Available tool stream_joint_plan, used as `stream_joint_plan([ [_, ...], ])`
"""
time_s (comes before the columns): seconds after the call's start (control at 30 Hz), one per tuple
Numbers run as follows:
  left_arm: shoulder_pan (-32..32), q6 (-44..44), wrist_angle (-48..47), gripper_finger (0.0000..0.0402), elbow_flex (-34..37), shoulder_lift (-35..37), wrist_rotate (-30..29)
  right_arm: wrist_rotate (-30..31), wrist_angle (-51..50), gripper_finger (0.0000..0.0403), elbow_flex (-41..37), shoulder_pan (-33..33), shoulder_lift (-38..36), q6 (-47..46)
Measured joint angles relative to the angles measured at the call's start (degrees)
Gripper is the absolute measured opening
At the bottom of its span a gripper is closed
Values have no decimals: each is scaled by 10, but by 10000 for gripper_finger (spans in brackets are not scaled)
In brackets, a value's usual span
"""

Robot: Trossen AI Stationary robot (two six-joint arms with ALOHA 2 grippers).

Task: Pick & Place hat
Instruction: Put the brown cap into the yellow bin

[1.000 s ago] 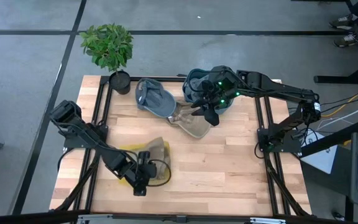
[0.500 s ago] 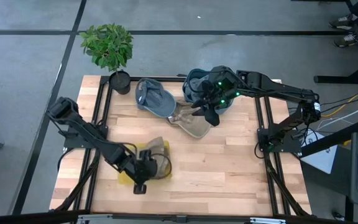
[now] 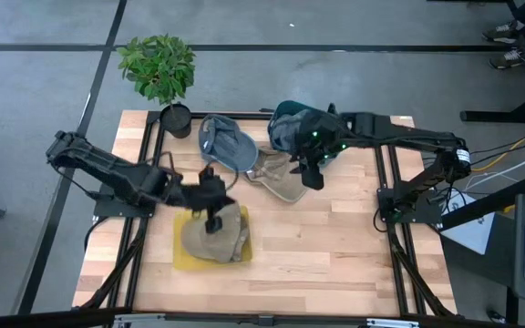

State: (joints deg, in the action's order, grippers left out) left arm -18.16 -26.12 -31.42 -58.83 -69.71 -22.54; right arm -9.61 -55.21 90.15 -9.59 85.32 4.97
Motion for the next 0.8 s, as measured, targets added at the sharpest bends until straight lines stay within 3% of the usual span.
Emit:
stream_joint_plan([
  [0.2, 97, 76, 12, 2, 0, 3, 89, 21, 124, 172, -134, 23, 1, -47],
  [0.33, 151, 122, 50, 2, 17, 3, 149, 104, 227, 172, -210, 42, 1, -103],
  [0.5, 217, 134, 112, 3, 62, 3, 222, 195, 283, 172, -266, 60, 1, -151],
  [0.67, 265, 119, 157, 1, 91, 3, 271, 205, 323, 172, -299, 75, 1, -157],
  [0.8, 288, 117, 165, 5, 103, 3, 277, 205, 344, 172, -315, 83, 8, -174],
])
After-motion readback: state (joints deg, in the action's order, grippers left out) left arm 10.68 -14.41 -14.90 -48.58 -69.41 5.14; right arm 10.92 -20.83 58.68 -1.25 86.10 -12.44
